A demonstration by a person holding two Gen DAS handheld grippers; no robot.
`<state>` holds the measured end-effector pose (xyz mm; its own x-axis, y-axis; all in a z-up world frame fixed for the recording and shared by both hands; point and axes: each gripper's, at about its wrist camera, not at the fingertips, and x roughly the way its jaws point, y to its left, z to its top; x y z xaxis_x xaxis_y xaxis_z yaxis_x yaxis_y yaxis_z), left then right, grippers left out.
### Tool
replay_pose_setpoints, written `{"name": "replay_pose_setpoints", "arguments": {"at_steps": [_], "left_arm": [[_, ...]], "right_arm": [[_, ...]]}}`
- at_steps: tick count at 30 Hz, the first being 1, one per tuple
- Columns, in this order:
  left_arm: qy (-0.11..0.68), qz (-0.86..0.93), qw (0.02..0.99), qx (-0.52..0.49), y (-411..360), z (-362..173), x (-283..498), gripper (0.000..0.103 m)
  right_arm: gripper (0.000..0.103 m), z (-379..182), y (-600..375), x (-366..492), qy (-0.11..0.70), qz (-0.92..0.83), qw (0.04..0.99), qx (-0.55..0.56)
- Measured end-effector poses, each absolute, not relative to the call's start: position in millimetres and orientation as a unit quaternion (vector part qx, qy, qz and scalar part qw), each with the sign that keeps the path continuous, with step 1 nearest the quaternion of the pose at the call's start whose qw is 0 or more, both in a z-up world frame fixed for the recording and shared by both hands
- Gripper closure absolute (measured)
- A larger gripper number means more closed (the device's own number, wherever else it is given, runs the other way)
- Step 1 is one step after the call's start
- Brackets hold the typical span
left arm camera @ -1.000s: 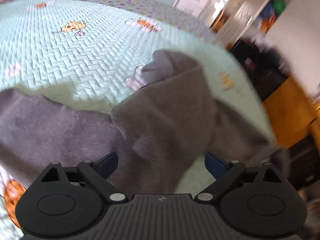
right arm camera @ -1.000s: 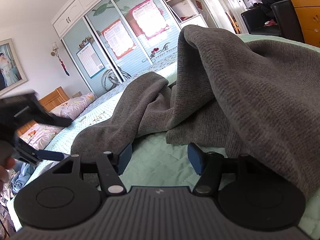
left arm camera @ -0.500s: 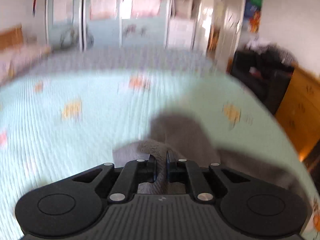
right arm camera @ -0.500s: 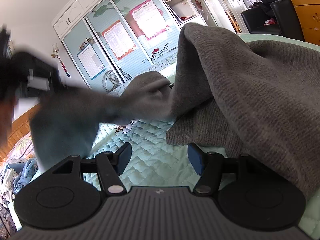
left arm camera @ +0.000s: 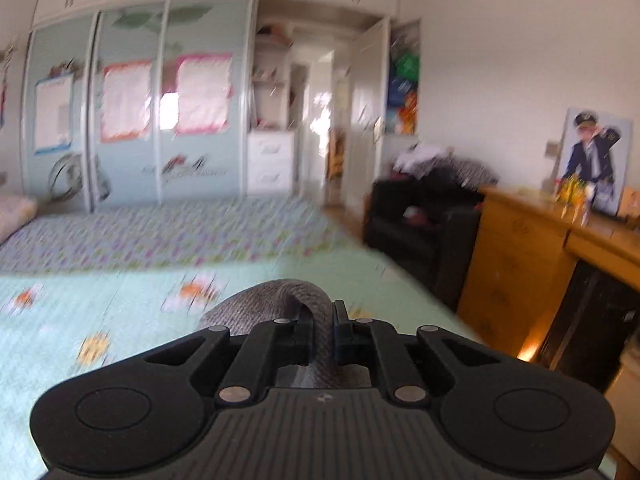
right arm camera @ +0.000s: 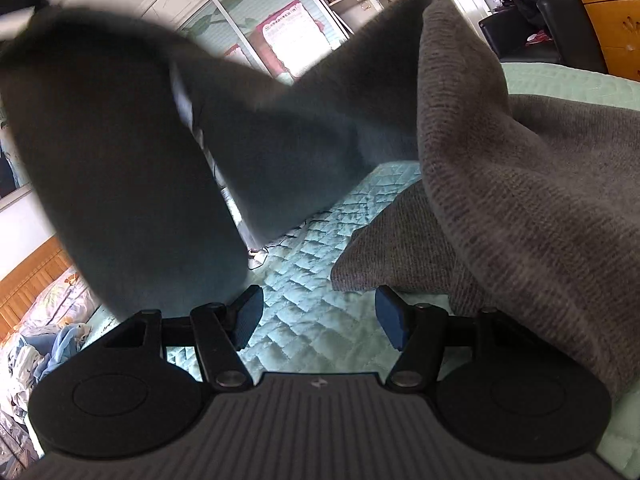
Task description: Fold clothes
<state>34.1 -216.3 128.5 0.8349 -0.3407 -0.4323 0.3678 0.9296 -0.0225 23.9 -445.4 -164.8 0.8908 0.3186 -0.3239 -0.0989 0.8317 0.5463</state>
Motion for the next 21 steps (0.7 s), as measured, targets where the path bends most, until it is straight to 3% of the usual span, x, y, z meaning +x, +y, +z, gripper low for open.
{"name": "replay_pose_setpoints", "arguments": {"at_steps": [13, 21], "left_arm": [[0.413, -0.115, 0.896, 0.114, -132, -8, -56, 0.093], [0.388, -0.054, 0.909, 0.143, -128, 11, -61, 0.077]], "right_arm": [[0.039, -164, -445, 23, 0.207, 0.111, 0.934, 0.268], [0.039, -164, -447, 23, 0.205, 0.115, 0.933, 0.272]]}}
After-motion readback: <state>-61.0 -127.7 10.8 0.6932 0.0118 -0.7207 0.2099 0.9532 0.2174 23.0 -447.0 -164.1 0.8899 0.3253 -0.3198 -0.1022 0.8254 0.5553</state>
